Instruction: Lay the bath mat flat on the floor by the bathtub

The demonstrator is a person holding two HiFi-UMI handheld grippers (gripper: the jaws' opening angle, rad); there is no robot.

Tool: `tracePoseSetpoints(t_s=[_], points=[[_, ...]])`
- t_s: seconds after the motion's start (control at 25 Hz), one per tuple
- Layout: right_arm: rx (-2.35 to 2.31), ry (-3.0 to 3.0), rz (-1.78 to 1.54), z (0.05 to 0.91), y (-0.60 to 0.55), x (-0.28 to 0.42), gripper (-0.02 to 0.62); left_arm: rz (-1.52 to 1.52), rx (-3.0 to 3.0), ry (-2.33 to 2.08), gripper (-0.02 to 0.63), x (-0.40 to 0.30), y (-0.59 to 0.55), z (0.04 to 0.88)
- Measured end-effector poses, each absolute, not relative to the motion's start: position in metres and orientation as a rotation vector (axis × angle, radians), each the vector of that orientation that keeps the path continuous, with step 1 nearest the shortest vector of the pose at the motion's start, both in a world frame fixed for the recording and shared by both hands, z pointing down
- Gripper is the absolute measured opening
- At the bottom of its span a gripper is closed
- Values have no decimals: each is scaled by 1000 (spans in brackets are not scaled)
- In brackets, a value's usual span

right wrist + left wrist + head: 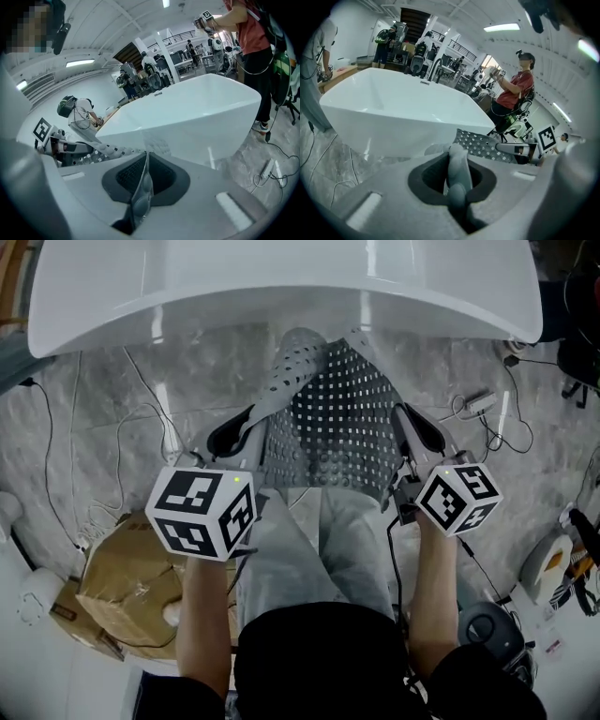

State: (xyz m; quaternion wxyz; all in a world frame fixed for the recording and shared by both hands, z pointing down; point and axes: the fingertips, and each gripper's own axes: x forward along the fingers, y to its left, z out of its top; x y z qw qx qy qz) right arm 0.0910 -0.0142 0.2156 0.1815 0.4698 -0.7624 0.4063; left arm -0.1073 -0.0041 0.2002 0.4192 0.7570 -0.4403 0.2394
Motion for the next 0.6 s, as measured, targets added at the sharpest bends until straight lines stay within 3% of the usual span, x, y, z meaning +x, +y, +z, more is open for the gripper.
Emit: tracePoseSetpoints(t_s=[0.6], points=[[1223, -2119, 1179, 293, -1, 103, 23, 670, 1829, -1090, 20, -88, 9, 271]])
